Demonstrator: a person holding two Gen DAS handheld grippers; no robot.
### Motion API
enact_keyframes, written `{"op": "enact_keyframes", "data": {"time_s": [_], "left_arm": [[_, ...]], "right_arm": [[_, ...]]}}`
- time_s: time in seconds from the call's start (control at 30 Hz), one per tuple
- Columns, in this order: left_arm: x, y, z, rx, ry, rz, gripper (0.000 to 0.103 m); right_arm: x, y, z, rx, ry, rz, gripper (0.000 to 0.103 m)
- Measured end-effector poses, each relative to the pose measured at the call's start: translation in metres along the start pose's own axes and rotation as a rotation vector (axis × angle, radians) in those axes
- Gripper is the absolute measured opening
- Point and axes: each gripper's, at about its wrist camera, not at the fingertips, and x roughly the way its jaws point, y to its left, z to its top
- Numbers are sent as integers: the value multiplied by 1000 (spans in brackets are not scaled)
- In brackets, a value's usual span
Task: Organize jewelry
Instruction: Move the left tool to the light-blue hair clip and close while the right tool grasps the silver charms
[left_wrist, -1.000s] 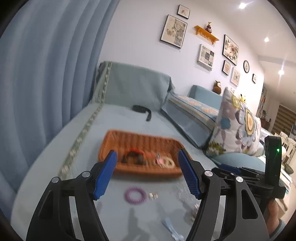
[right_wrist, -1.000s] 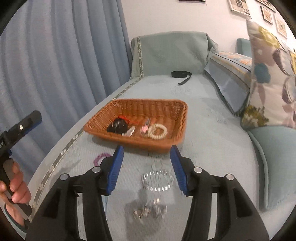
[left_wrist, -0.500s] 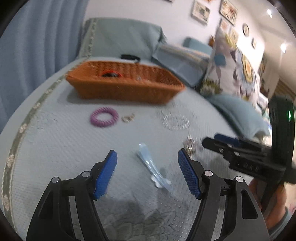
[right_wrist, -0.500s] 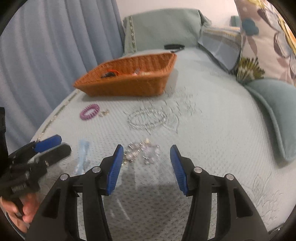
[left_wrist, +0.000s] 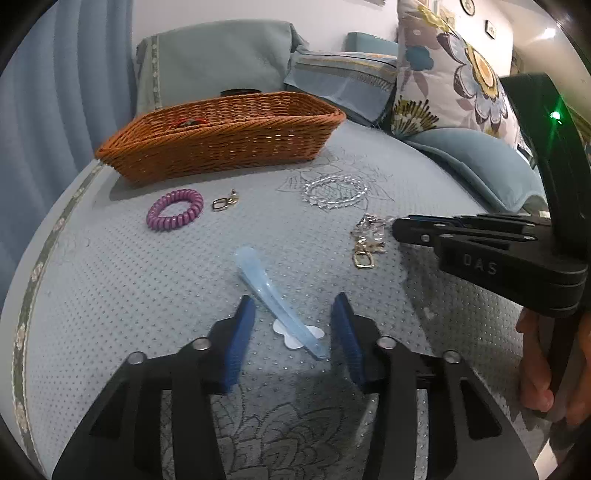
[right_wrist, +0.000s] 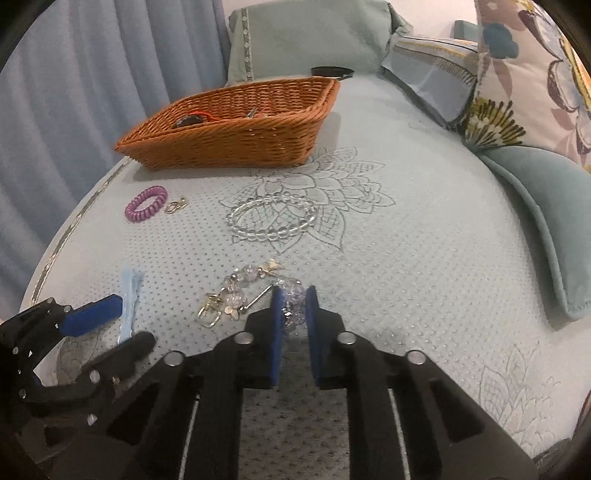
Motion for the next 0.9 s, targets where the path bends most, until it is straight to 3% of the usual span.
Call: {"op": "enact_keyframes", "data": {"time_s": [0.03, 0.1, 0.27, 0.5, 0.57, 0.6, 0.63, 0.67, 0.77, 0.9], "left_arm": [[-1, 2, 0, -2, 1, -10, 22], [-2, 8, -1, -15, 4, -17, 16], [-5, 25, -2, -61, 6, -54, 15], [-8, 40, -4, -73, 14, -113, 15], [-9, 44, -5, -74, 18, -135, 15], [-9, 46, -5, -74, 22, -153, 15], [-10, 49, -6, -78, 25, -171, 16], [-10, 52, -6, -86, 24, -182, 20], [-12, 59, -7, -123, 18, -201, 30], [-12, 50, -7, -90, 15, -180, 37]], "right_arm": [[-2, -2, -1, 12, -4, -7, 10], [-6, -6, -3, 35, -9, -17, 9], [-19, -15, -15, 86, -9, -37, 9], [-29, -7, -30, 50, 0, 35, 11], [-30, -6, -31, 45, 1, 55, 18], [-30, -6, -31, 45, -1, 62, 29], [-31, -7, -31, 49, -5, 63, 47], [-33, -8, -32, 52, -12, 59, 56], [-35, -6, -31, 47, -26, 64, 60], [-25, 3, -27, 34, 1, 77, 60]]}}
